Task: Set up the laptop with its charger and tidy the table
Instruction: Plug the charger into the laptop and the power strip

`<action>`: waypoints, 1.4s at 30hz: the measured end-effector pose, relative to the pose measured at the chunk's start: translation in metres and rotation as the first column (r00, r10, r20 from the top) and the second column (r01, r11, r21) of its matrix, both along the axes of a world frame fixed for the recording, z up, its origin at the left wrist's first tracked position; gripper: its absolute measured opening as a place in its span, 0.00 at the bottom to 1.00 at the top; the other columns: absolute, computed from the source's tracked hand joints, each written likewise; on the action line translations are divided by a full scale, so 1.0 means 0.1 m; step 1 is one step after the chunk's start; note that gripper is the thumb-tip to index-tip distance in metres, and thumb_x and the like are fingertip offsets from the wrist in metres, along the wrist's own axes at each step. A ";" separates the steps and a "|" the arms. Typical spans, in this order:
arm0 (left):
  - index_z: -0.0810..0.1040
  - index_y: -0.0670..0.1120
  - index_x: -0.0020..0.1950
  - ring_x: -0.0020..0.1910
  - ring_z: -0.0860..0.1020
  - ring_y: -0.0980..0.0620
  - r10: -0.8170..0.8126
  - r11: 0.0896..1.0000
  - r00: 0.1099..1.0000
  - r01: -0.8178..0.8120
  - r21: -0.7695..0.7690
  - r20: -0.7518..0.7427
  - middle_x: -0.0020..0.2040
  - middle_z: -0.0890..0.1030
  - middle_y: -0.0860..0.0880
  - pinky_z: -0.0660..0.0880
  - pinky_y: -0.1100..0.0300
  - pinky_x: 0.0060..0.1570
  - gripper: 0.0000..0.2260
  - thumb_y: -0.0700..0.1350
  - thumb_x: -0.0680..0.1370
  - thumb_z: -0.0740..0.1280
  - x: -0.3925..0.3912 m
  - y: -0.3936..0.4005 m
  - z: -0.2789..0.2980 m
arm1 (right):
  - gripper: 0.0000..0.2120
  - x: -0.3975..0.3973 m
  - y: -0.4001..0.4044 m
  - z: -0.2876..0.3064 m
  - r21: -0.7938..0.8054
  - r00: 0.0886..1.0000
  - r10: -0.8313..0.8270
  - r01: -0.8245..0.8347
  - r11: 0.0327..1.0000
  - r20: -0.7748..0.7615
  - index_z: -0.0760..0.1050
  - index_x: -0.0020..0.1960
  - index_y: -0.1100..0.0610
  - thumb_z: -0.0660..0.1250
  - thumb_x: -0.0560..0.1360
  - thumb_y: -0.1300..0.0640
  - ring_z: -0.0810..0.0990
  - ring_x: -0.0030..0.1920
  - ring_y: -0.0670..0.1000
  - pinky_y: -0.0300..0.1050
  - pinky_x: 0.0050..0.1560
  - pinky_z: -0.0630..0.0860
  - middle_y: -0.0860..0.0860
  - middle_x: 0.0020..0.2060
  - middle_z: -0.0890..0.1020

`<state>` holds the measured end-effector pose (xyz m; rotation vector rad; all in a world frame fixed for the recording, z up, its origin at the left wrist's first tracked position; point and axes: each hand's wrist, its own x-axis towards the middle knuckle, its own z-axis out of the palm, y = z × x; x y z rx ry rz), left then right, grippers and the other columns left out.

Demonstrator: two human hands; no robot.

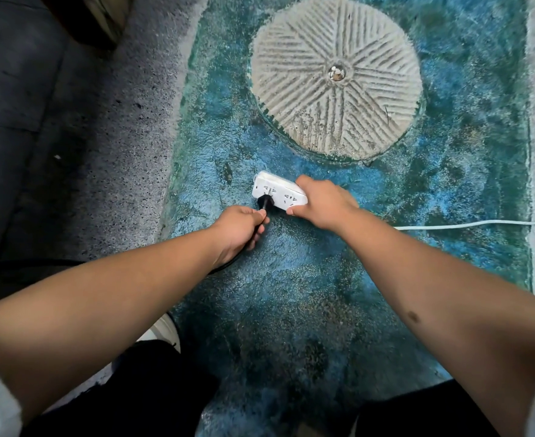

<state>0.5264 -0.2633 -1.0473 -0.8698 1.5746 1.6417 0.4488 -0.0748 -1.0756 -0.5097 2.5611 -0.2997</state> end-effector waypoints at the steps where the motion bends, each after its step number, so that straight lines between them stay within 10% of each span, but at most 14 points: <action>1: 0.77 0.42 0.46 0.28 0.70 0.55 0.000 1.000 1.000 0.000 0.016 0.007 0.31 0.75 0.50 0.67 0.61 0.30 0.10 0.43 0.83 0.60 -0.01 0.00 0.00 | 0.20 0.00 0.00 -0.01 0.004 1.000 0.003 -0.003 1.000 -0.009 0.66 0.51 0.49 0.71 0.71 0.40 0.78 0.39 0.53 0.44 0.34 0.71 0.49 0.40 0.78; 35: 0.71 0.44 0.42 0.24 0.65 0.54 -0.159 0.984 0.987 0.161 0.074 -0.022 0.25 0.71 0.52 0.63 0.61 0.26 0.12 0.45 0.84 0.57 0.03 -0.08 -0.04 | 0.22 0.17 0.00 0.05 -0.031 0.981 0.181 -0.184 0.982 -0.075 0.63 0.46 0.50 0.71 0.70 0.38 0.74 0.34 0.52 0.37 0.27 0.57 0.47 0.34 0.73; 42: 0.76 0.39 0.45 0.24 0.71 0.53 -0.412 0.876 0.900 0.435 -0.209 0.145 0.30 0.79 0.47 0.66 0.61 0.25 0.12 0.44 0.83 0.59 0.01 0.01 -0.02 | 0.18 0.46 0.00 -0.21 -0.086 0.967 0.038 -0.017 0.996 0.251 0.66 0.49 0.46 0.74 0.70 0.44 0.75 0.41 0.50 0.40 0.32 0.64 0.43 0.38 0.74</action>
